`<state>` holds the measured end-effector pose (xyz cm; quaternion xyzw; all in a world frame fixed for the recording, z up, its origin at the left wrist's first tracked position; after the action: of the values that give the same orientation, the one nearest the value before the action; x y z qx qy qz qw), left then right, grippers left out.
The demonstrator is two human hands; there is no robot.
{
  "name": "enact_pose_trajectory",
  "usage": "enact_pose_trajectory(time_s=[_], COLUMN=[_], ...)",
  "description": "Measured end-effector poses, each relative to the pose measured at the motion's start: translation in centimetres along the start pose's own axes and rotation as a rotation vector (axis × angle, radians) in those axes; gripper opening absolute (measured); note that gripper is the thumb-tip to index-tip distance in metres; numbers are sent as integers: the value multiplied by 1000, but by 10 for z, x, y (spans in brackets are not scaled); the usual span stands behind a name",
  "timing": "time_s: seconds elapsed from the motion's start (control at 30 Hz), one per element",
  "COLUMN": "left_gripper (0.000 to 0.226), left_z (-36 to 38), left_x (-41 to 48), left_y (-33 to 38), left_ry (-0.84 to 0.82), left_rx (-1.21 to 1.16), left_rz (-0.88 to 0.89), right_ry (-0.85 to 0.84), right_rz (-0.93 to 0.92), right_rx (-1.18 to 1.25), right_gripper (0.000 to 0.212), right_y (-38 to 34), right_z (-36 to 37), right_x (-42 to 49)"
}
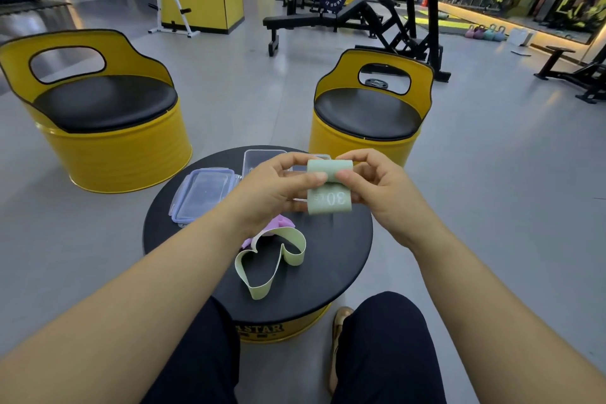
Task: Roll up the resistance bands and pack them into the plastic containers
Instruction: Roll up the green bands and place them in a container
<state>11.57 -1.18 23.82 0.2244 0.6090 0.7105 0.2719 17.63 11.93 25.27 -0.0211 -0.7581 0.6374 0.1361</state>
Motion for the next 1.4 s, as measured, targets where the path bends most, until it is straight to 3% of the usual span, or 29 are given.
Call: enact_pose_trajectory(time_s=[0.13, 0.3, 0.47, 0.6, 0.77, 0.97, 1.1, 1.4], left_gripper=[11, 21, 28, 30, 30, 18, 16, 31], left_z=[0, 1, 2, 2, 3, -2, -4, -4], left_x=[-1, 0, -3, -5, -5, -1, -2, 0], left_y=[4, 5, 7, 8, 6, -6, -8, -13], left_ry=[33, 66, 104, 123, 81, 55, 69, 114], left_rx=[35, 49, 111, 118, 134, 88, 115, 211], left_rz=[16, 81, 154, 177, 145, -20, -16, 78], right_ry=[-48, -40, 14, 24, -26, -77, -95, 68], right_rz=[-9, 21, 141, 128, 130, 102, 101, 195], right_rx=[-75, 17, 125, 132, 188, 143, 136, 316], right_gripper=[19, 24, 24, 15, 14, 23, 24, 25], right_y=[-2, -2, 4, 4, 7, 7, 9, 36], right_z=[-1, -2, 4, 5, 5, 5, 5, 6], right_x=[-2, -5, -6, -6, -6, -8, -8, -4])
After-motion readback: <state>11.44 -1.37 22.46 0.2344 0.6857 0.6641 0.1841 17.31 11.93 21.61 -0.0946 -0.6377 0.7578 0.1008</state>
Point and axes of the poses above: each hand's wrist, its own x-axis towards the middle knuckle, its own z-axis out of the palm, y = z × x, the point moved 6 cm from there along x, towards the middle knuckle
